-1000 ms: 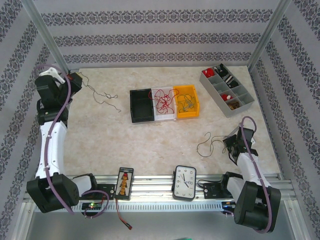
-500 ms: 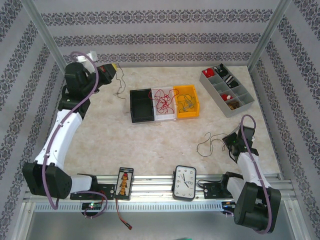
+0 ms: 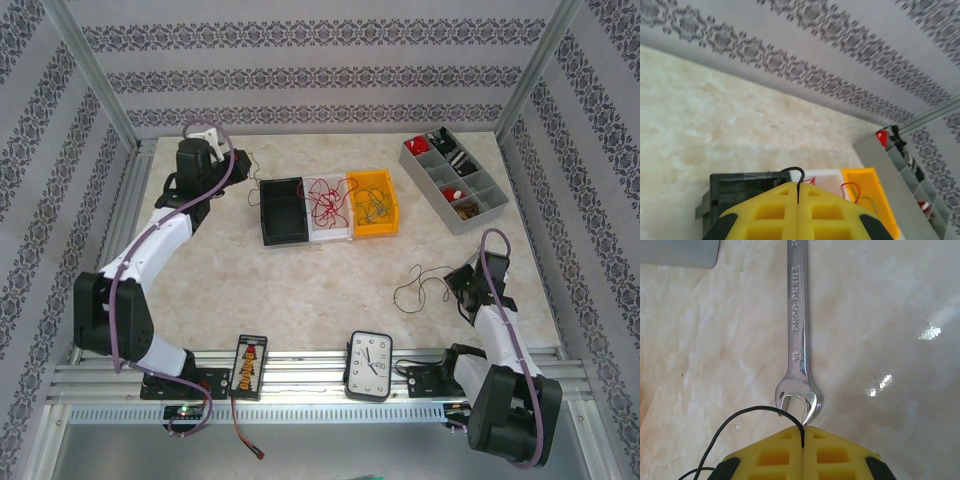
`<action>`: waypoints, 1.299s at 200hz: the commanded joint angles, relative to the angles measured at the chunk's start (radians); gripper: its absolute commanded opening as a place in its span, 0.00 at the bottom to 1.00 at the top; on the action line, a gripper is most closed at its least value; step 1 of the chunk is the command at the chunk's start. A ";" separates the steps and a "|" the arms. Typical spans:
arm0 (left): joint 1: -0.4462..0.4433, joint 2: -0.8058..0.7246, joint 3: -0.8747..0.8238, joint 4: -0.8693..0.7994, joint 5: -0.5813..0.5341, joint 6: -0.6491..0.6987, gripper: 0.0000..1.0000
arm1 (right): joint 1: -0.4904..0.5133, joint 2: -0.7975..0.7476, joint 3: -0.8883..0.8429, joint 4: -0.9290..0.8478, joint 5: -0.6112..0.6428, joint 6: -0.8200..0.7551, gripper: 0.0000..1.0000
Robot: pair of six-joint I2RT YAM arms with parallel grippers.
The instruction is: Untangle the cables
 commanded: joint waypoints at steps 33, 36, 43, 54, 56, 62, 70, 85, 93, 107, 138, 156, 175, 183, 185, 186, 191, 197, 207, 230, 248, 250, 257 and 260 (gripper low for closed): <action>-0.078 0.079 -0.009 0.085 -0.008 0.017 0.00 | 0.010 0.005 0.054 0.001 -0.015 -0.032 0.00; -0.084 0.082 -0.007 0.084 -0.008 0.020 0.00 | 0.010 0.005 0.054 0.000 -0.015 -0.033 0.00; -0.095 0.086 -0.001 0.084 -0.014 0.023 0.00 | 0.010 0.006 0.054 0.002 -0.015 -0.032 0.00; -0.111 0.097 0.006 0.085 -0.021 0.024 0.00 | 0.010 0.007 0.054 0.003 -0.015 -0.032 0.00; -0.113 0.098 0.007 0.085 -0.023 0.024 0.00 | 0.010 0.007 0.054 0.004 -0.015 -0.032 0.00; -0.122 0.105 0.009 0.085 -0.023 0.024 0.00 | 0.010 0.007 0.054 0.003 -0.016 -0.033 0.00; -0.129 0.114 0.010 0.089 -0.023 0.020 0.00 | 0.010 0.007 0.053 0.002 -0.017 -0.033 0.00; -0.145 0.129 0.002 0.104 -0.012 0.009 0.00 | 0.010 0.001 0.050 -0.001 -0.015 -0.033 0.00; -0.155 0.137 0.002 0.095 -0.003 0.004 0.00 | 0.010 -0.003 0.047 -0.004 -0.014 -0.034 0.00; -0.172 0.138 -0.004 0.078 0.007 -0.002 0.00 | 0.010 -0.009 0.043 -0.008 -0.011 -0.036 0.00; -0.202 0.078 -0.085 0.066 -0.025 -0.030 0.00 | 0.010 -0.011 0.038 -0.007 -0.005 -0.038 0.00; -0.215 0.032 -0.139 0.058 -0.032 -0.062 0.00 | 0.009 -0.005 0.038 -0.001 -0.002 -0.034 0.00; -0.233 -0.005 -0.193 0.055 -0.029 -0.089 0.00 | 0.010 0.007 0.010 0.007 -0.004 -0.028 0.00; -0.237 -0.017 -0.207 0.048 -0.037 -0.089 0.00 | 0.010 0.008 0.010 0.007 -0.005 -0.028 0.00; -0.237 -0.021 -0.211 0.046 -0.039 -0.088 0.00 | 0.011 0.008 0.010 0.007 -0.005 -0.028 0.00; -0.237 -0.021 -0.213 0.046 -0.041 -0.088 0.00 | 0.010 0.008 0.010 0.007 -0.005 -0.028 0.00; -0.237 -0.027 -0.220 0.044 -0.054 -0.086 0.00 | 0.010 0.007 0.010 0.006 -0.005 -0.027 0.00; -0.237 -0.032 -0.224 0.042 -0.074 -0.081 0.00 | 0.010 0.006 0.010 0.007 -0.005 -0.027 0.00; -0.235 -0.030 -0.220 0.032 -0.115 -0.067 0.00 | 0.010 0.003 0.011 0.008 -0.003 -0.028 0.00; -0.234 0.034 -0.138 -0.005 -0.178 -0.013 0.00 | 0.010 0.007 0.020 0.006 -0.007 -0.034 0.00; -0.232 0.122 -0.041 -0.041 -0.232 0.011 0.00 | 0.011 0.007 0.025 0.006 -0.016 -0.036 0.00; -0.232 0.129 -0.031 -0.046 -0.241 0.011 0.00 | 0.012 0.007 0.025 0.005 -0.017 -0.036 0.00; -0.229 0.169 0.011 -0.069 -0.275 0.013 0.00 | 0.013 0.002 0.025 0.001 -0.020 -0.038 0.00; -0.228 0.185 0.028 -0.078 -0.296 0.012 0.00 | 0.015 -0.002 0.025 -0.001 -0.021 -0.038 0.00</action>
